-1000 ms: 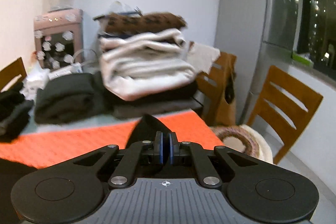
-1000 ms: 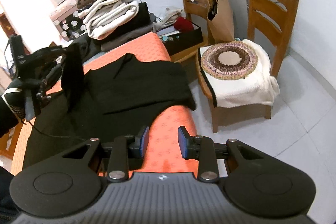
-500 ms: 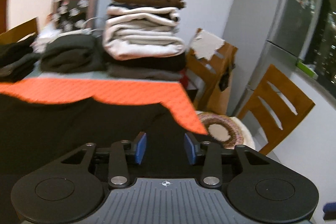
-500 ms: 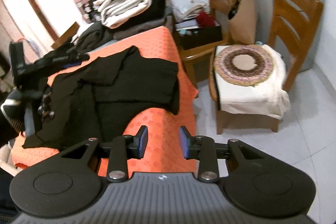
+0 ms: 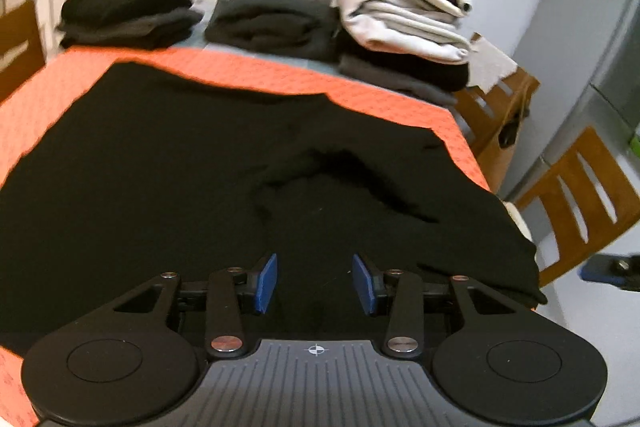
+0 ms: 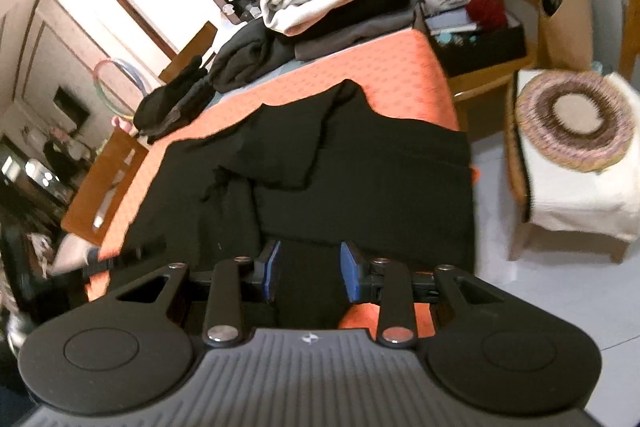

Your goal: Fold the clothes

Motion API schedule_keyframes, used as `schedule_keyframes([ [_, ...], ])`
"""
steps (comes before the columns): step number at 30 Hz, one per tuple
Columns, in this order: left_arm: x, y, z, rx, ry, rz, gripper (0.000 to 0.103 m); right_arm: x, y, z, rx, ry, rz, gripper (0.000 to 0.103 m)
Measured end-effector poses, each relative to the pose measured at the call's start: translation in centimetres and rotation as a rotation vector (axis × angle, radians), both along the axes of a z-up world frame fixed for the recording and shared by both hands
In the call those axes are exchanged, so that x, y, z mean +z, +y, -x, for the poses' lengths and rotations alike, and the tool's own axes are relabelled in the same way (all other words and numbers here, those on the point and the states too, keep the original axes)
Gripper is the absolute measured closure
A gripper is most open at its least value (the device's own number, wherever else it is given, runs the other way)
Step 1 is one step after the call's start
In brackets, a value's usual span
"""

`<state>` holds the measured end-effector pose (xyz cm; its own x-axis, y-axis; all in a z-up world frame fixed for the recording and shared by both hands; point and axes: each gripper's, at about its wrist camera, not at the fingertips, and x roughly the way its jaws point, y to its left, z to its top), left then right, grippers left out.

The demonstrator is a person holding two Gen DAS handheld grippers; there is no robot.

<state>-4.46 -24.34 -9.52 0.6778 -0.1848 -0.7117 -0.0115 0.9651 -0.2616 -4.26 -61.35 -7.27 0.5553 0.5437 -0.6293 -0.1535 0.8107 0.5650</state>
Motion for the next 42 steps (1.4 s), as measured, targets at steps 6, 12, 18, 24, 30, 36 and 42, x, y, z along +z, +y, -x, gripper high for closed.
schedule_keyframes([
  [6, -2.1, 0.9, -1.0, -0.021, 0.034, 0.11, 0.065, -2.4, 4.0, -6.8, -0.016, 0.059, -0.017, 0.066],
  [12, -3.5, -0.4, -2.3, -0.115, 0.043, 0.103, 0.072, -4.6, 8.5, -12.3, 0.019, 0.071, 0.059, 0.066],
  [18, -4.5, -0.2, -3.1, -0.127, 0.042, 0.124, 0.072, -6.2, 11.9, -14.9, 0.097, 0.064, 0.227, 0.067],
  [24, -5.3, -0.3, -3.2, -0.095, 0.057, 0.098, 0.076, -5.8, 12.9, -14.3, 0.136, -0.018, 0.333, 0.097],
  [30, -5.3, -0.3, -3.3, -0.059, 0.071, 0.089, 0.08, -0.9, 9.1, -13.4, 0.117, -0.112, 0.36, 0.097],
  [36, -5.2, -0.8, -3.5, -0.031, 0.083, 0.067, 0.08, 0.8, 3.3, -12.9, 0.088, -0.091, 0.427, 0.097],
  [42, -5.1, -1.2, -3.7, -0.023, 0.093, 0.045, 0.081, -2.4, -0.2, -11.9, 0.046, 0.007, 0.43, 0.097],
])
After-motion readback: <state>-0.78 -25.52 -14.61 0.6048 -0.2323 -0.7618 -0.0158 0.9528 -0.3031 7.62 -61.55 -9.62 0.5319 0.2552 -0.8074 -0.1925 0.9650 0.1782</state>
